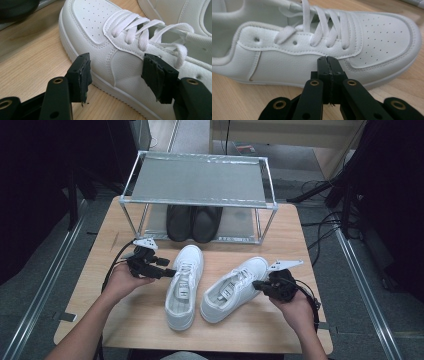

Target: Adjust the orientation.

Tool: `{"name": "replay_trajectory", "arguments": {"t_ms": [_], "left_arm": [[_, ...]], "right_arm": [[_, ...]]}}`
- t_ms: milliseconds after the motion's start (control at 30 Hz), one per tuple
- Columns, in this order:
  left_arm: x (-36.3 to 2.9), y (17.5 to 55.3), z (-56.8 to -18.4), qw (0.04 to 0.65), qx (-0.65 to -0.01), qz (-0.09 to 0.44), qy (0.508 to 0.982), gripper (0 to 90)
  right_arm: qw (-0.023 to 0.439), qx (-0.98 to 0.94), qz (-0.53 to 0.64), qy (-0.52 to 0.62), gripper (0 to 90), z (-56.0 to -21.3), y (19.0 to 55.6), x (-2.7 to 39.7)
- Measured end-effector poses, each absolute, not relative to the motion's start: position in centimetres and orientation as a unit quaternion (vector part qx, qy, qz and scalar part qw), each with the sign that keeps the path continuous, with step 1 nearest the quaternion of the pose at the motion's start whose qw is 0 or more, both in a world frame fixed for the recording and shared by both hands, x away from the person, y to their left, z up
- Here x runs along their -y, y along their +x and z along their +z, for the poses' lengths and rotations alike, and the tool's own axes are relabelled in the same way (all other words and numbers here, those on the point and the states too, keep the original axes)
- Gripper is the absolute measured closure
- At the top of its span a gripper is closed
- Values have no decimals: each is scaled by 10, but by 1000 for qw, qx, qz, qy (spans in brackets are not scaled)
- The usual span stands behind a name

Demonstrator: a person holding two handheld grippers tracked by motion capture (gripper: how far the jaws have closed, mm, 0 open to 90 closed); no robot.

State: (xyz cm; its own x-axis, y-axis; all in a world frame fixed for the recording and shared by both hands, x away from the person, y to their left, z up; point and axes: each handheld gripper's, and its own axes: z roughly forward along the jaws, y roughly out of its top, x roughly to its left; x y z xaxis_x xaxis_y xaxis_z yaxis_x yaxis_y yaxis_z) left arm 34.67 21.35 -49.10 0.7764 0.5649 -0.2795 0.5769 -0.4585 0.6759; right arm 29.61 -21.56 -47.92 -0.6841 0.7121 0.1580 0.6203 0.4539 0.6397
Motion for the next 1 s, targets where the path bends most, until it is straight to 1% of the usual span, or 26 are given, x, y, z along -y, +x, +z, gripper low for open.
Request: {"name": "replay_trajectory", "arguments": {"t_ms": [133, 533, 1000], "left_arm": [[-215, 345, -491, 398, -336, -7, 853, 402], [-220, 341, -492, 397, -343, -5, 851, 401], [-232, 330, -494, 395, -359, 0, 846, 399]], "right_arm": [[62, -850, 346, 392, 900, -480, 298, 216], [65, -856, 339, 384, 900, -480, 303, 211], [58, -857, 347, 375, 900, -482, 320, 203]]}}
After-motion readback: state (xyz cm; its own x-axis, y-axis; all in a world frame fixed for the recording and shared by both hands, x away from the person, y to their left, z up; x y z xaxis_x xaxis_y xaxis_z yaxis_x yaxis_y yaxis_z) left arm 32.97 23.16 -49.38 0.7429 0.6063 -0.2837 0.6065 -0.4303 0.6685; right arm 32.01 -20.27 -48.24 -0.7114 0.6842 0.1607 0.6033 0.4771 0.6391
